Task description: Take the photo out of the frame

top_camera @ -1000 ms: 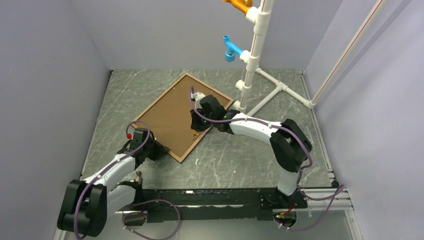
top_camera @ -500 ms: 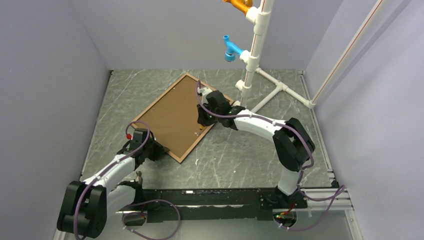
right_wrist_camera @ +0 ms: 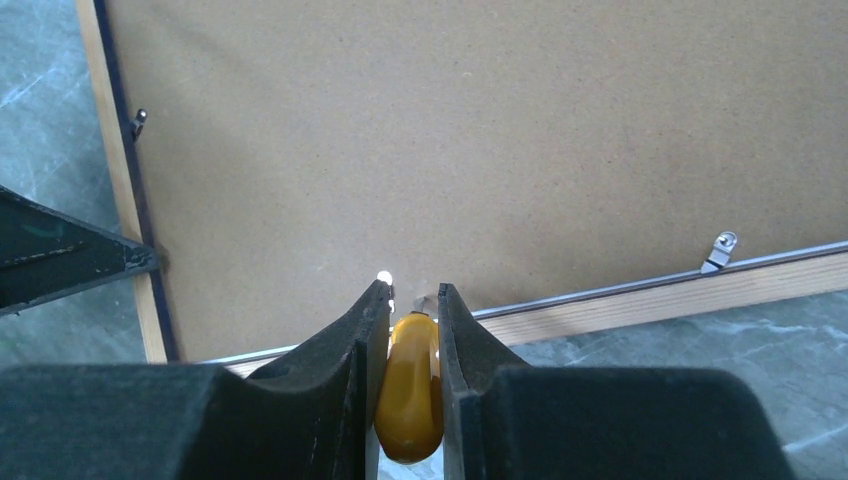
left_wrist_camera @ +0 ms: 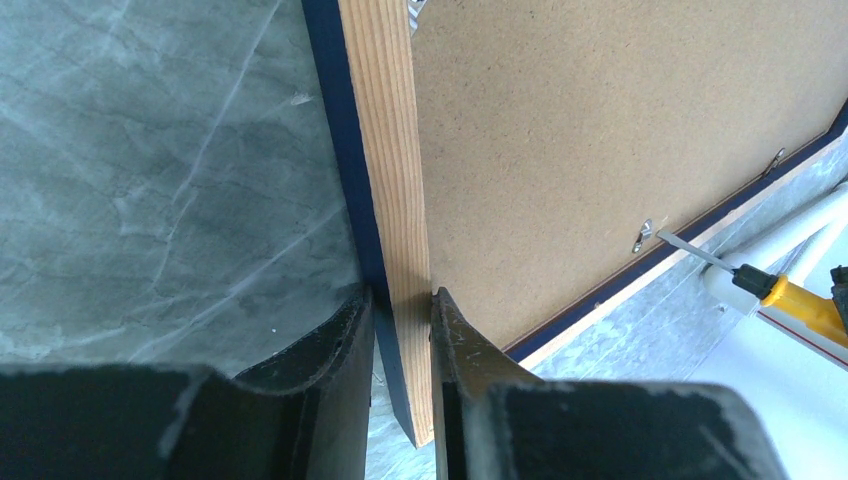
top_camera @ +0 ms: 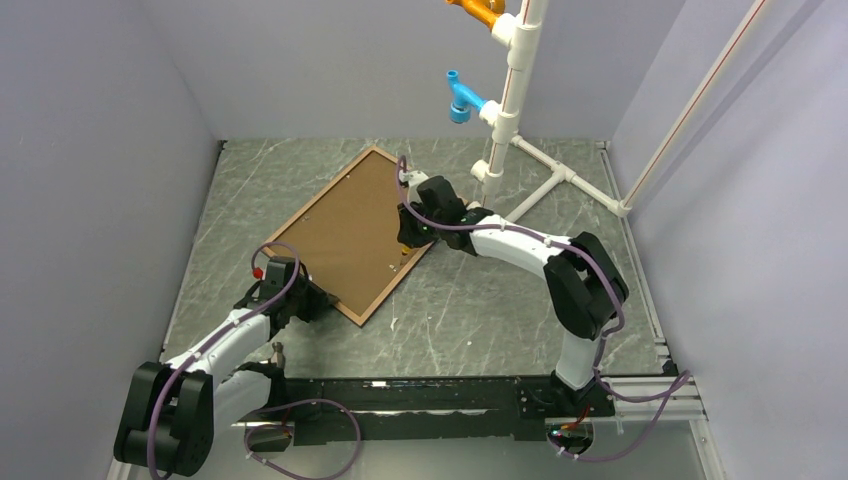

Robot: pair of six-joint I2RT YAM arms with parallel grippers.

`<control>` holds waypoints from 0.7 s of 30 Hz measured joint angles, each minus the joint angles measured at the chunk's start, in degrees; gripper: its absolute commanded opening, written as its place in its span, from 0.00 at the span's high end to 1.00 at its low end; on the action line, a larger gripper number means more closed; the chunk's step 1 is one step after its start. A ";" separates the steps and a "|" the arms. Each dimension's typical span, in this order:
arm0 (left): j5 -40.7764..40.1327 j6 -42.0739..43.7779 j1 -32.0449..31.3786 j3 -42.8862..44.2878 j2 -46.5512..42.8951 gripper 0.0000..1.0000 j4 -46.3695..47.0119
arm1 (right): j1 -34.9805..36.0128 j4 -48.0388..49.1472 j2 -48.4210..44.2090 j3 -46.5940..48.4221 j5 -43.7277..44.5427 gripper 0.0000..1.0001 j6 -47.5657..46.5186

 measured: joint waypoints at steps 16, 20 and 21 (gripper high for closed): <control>0.02 0.09 0.00 0.00 0.04 1.00 0.00 | 2.01 0.76 0.44 0.04 -1.55 1.00 0.46; 0.02 0.17 0.00 0.00 0.09 1.00 0.02 | 2.05 0.72 0.48 0.15 -1.51 1.00 0.44; 0.02 0.20 0.00 0.02 0.13 1.00 0.02 | 2.05 0.66 0.55 0.31 -1.49 1.00 0.46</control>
